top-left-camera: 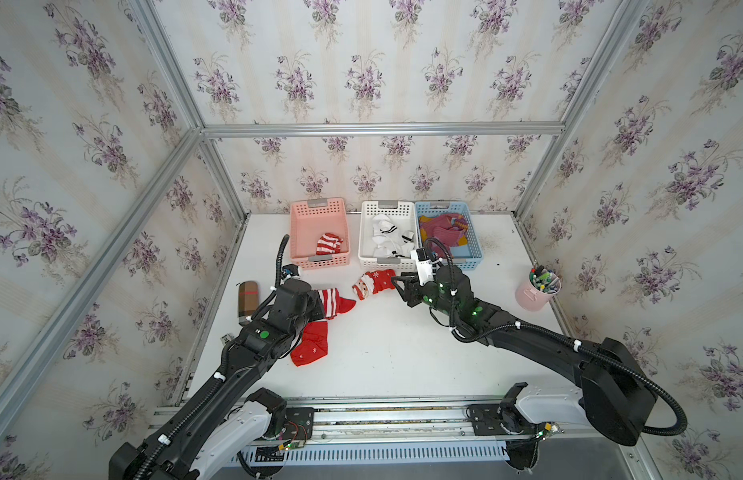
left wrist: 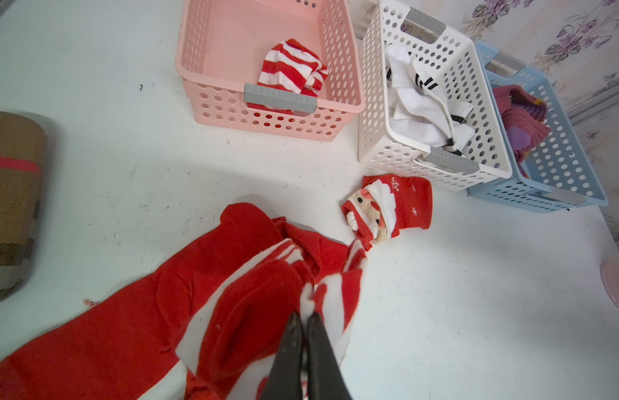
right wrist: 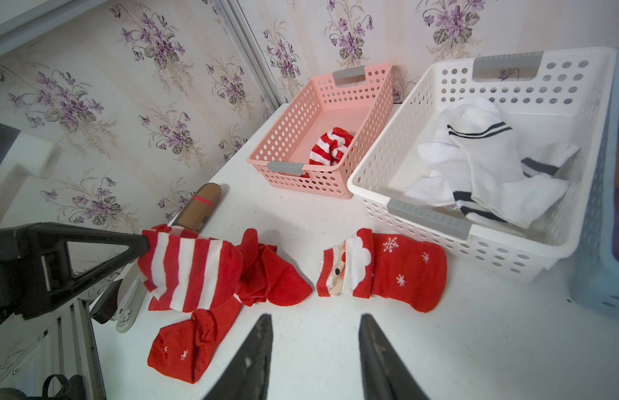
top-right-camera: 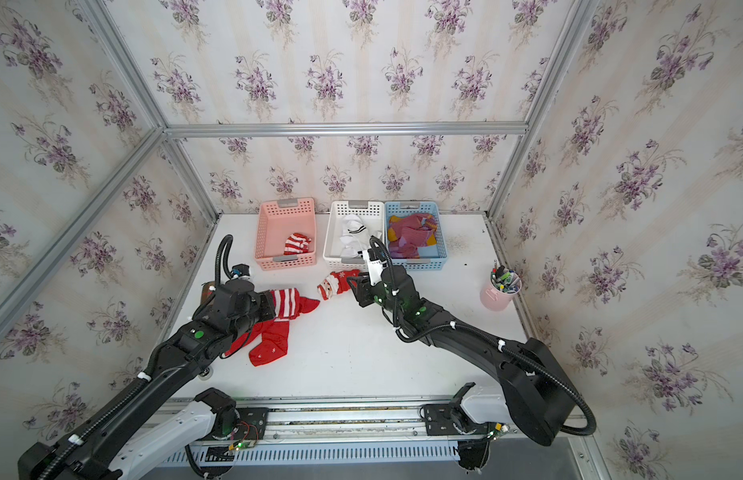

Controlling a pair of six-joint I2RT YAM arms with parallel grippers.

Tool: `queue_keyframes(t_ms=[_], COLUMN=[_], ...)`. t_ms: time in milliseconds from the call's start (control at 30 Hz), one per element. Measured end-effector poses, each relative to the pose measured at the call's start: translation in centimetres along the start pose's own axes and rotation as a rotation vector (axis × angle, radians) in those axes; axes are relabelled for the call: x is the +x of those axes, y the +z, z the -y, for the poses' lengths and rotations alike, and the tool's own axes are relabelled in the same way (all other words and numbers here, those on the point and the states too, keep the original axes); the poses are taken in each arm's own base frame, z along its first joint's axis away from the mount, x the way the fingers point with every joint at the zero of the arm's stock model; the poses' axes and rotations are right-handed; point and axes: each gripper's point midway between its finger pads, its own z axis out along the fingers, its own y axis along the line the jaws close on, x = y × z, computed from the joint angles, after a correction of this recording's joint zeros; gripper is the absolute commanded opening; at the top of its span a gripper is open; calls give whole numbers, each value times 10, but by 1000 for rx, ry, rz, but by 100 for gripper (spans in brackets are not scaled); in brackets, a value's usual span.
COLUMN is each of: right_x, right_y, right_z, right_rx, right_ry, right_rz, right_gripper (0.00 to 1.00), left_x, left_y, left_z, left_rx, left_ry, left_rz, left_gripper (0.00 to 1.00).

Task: Sort the socks into the basket by color
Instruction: Pick up the sock at the center of the board.

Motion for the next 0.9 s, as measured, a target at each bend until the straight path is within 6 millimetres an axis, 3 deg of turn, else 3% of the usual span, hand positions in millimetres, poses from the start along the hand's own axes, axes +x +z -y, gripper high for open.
queue_keyframes(t_ms=[300, 533, 900], right_x=[1, 0, 3], right_y=[-10, -22, -41], right_z=[2, 2, 7], right_rx=[10, 13, 40], right_ry=[-1, -2, -2], right_rz=[12, 31, 43], right_gripper=[43, 43, 44], left_x=[-21, -58, -116], left_y=[0, 1, 47], left_z=[18, 42, 77], left_rx=[32, 72, 54], left_ry=[21, 52, 118], left_rz=[9, 65, 91], left_gripper=[5, 5, 4])
